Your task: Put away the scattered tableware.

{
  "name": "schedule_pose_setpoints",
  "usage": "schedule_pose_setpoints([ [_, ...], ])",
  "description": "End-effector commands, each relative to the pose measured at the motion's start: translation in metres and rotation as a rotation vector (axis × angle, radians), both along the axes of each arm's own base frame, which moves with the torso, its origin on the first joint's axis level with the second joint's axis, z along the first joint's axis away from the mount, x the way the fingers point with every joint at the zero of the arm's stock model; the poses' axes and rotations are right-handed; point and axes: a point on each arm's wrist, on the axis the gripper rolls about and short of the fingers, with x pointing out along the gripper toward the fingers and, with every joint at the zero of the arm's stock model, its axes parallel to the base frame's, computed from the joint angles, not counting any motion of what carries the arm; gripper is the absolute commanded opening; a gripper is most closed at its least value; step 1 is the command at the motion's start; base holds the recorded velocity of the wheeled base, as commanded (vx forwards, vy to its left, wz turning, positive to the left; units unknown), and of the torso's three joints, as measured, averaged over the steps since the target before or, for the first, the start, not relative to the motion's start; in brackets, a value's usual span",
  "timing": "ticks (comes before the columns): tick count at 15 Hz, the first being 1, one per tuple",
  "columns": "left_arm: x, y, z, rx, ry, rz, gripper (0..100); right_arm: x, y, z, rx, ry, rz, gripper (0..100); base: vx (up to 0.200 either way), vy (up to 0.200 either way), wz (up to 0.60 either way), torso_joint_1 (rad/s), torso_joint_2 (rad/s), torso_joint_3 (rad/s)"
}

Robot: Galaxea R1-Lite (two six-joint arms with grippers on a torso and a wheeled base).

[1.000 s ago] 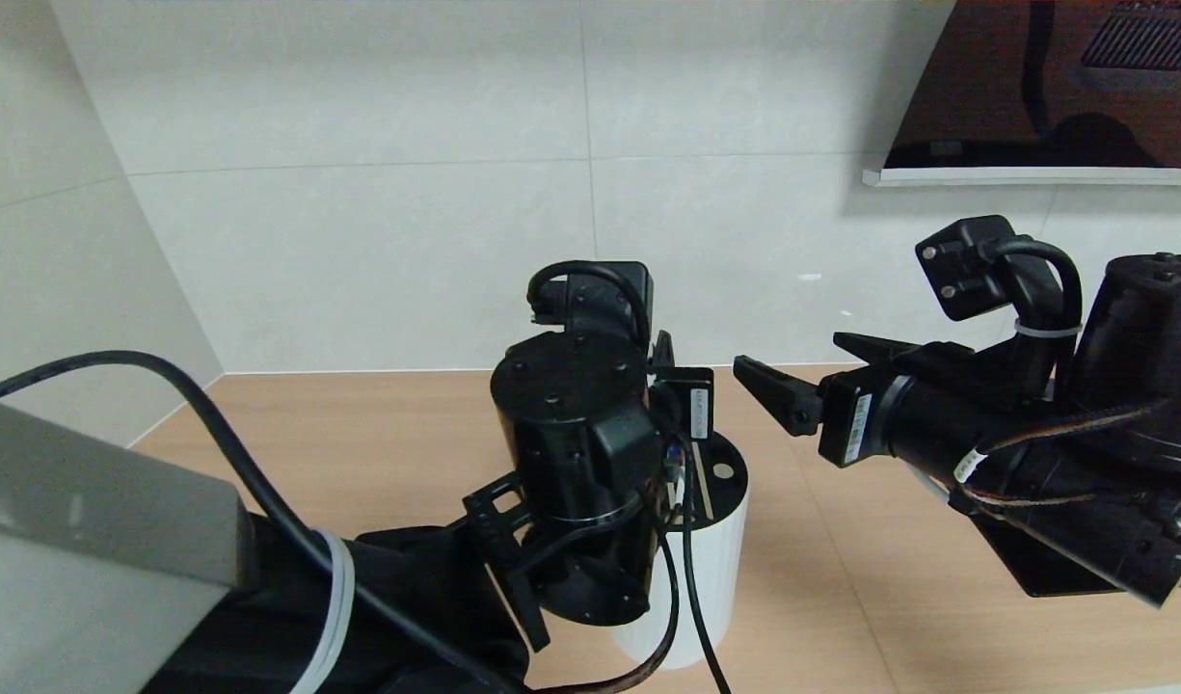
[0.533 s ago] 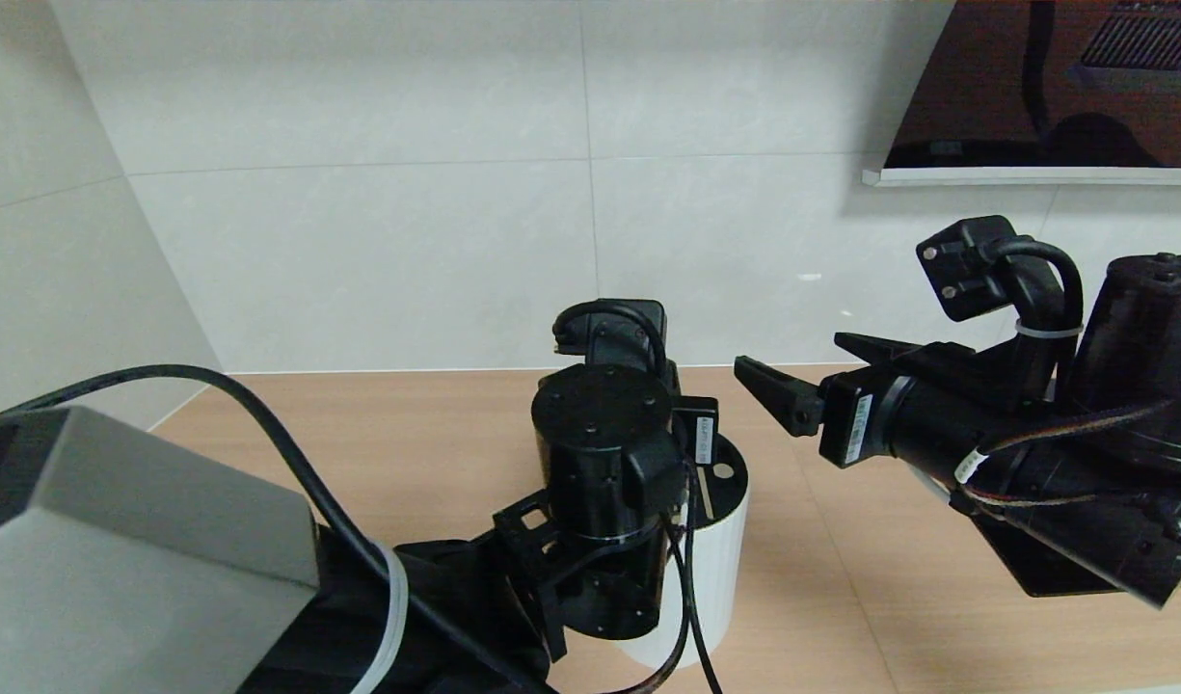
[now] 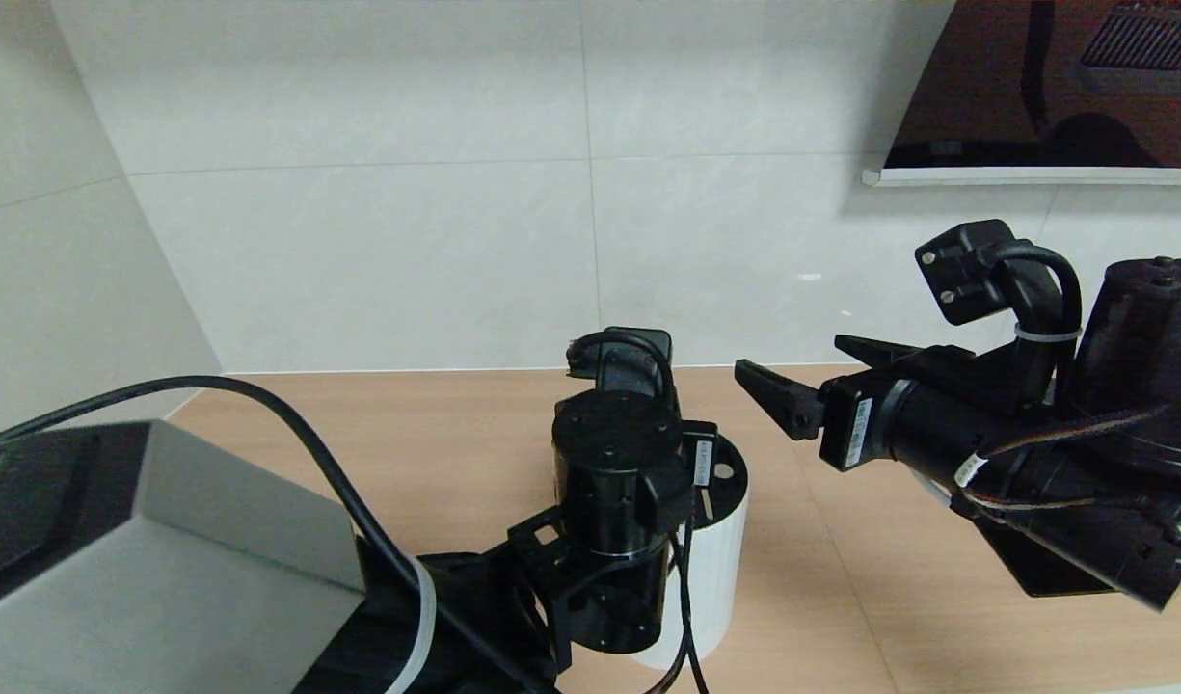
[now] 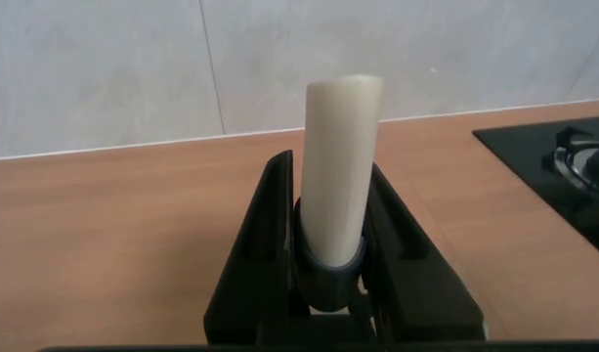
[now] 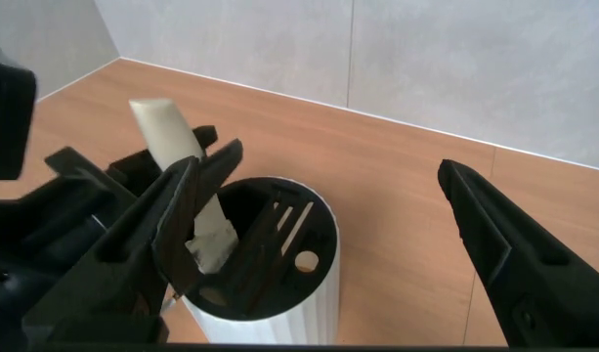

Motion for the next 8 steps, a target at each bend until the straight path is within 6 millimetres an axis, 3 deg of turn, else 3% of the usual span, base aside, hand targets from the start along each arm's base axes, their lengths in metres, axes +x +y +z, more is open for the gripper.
schedule_pose_setpoints([
  [1,0.0002,-0.0004,-0.006,0.014,0.011,-0.001,0,0.0,0.0,-0.0001,0.0,0.0,0.0,100,0.0,0.0,0.0,0.0,0.0,0.0],
  [8,0.0007,-0.0011,-0.0083,0.019,0.015,-0.004,0,0.0003,0.0003,-0.0006,-0.001,0.001,0.0,100,0.0,0.0,0.0,0.0,0.0,0.0],
])
